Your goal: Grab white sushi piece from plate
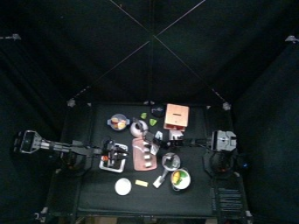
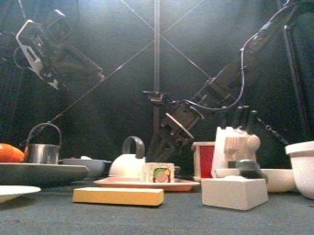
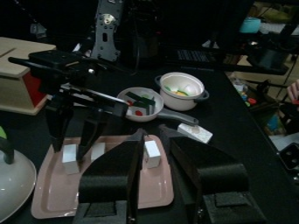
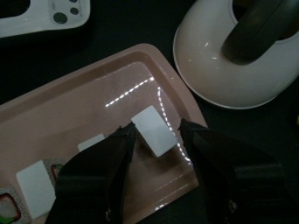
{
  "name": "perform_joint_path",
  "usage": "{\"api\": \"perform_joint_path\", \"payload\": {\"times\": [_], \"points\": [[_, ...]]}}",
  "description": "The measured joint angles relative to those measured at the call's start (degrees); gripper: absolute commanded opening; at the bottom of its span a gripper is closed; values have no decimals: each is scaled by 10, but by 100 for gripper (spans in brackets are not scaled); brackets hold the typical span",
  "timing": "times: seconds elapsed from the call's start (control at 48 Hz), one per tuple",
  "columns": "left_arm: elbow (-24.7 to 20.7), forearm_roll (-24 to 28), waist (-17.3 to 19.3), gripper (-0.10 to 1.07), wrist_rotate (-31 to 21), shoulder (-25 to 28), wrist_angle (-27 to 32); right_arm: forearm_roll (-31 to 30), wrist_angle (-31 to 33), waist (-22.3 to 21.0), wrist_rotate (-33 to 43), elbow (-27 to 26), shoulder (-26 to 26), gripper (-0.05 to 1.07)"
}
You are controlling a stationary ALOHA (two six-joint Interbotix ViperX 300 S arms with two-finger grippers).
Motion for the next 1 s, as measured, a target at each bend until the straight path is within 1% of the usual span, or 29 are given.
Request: {"api": "perform_joint_path", "payload": {"times": [0.167,0.396,0.458,0.646,0.792,0.917,1.0], "points": [[1,-4,1,66,0,0,-1,1,-4,1,0,-1,1,78],[1,-19,3,66,1,0,-1,6,-5,1,0,-1,1,61],[1,-20,3,66,1,1,-1,10,-6,1,0,-1,1,59],[1,-20,3,66,1,0,-1,27,-6,1,0,-1,-5,57],[1,-20,3,66,1,0,-1,62,-5,2,1,11,-44,57],[2,-20,1,66,1,0,-1,106,-4,6,0,35,-89,57],[1,-20,-1,66,1,0,-1,117,-4,10,1,50,-116,57]]}}
